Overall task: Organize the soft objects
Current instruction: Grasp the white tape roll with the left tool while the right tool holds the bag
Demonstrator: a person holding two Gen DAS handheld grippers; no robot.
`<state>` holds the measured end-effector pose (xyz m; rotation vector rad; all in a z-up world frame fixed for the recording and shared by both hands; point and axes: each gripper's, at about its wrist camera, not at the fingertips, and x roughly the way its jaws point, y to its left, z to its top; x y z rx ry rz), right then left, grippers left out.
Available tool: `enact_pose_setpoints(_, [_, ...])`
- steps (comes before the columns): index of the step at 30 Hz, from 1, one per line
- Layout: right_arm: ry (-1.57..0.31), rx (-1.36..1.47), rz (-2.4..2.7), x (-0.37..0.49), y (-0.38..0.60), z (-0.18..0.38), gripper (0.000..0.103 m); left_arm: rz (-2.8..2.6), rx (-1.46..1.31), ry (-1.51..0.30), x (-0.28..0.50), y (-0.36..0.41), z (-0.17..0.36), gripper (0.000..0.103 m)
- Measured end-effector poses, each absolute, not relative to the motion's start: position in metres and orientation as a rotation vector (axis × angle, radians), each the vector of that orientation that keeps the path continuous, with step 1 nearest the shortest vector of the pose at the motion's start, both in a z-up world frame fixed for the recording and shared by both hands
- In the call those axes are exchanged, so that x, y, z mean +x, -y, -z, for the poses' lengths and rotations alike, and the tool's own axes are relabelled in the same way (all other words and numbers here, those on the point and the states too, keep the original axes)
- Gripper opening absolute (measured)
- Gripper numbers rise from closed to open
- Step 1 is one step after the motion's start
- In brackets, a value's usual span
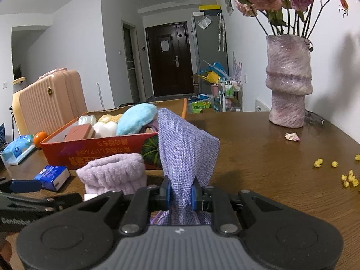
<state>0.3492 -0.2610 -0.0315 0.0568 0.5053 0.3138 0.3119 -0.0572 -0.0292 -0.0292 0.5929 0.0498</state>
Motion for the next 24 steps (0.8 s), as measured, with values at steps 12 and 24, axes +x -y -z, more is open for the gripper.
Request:
enact_pose_setpoints(12, [-0.486,0.047,-0.297,0.35,0.277,0.029,0.016,-0.086,-0.004,-0.639,0.329,0.082,0.038,0.103])
enact_pose_setpoints(24, [-0.49,0.035,-0.303,0.349,0.276,0.031,0.016,-0.039,-0.017,-0.683,0.337,0.092,0.044,0.074])
